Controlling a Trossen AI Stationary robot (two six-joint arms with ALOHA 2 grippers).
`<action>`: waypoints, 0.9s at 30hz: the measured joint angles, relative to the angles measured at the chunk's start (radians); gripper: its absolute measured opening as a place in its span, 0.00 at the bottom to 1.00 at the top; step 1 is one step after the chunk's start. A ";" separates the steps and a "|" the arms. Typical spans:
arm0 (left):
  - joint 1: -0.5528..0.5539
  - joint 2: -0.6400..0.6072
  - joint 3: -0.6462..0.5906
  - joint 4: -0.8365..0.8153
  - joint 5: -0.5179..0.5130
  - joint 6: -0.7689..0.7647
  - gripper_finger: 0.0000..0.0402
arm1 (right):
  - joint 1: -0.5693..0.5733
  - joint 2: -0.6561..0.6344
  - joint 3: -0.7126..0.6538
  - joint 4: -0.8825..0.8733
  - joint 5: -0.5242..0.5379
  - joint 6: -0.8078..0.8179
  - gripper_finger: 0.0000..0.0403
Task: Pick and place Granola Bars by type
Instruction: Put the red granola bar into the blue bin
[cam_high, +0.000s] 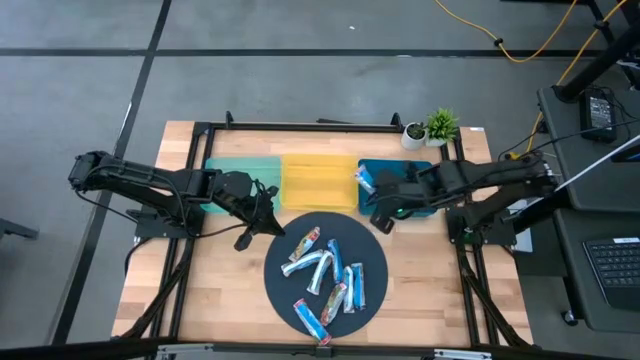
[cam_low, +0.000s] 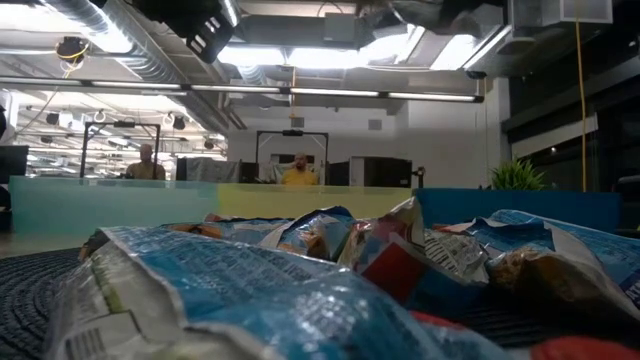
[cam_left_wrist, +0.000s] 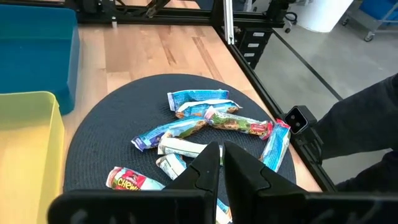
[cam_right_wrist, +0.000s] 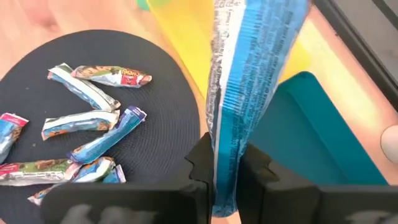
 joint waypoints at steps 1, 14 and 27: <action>0.000 0.000 0.000 0.000 0.000 0.000 0.04 | 0.000 -0.022 -0.021 0.001 0.000 0.006 0.12; 0.000 0.000 0.000 0.026 -0.112 -0.043 0.04 | -0.052 -0.277 -0.320 0.100 -0.018 0.000 0.12; 0.036 0.000 0.000 0.230 -0.324 -0.071 0.04 | -0.367 -0.359 -0.496 0.108 -0.300 -0.337 0.12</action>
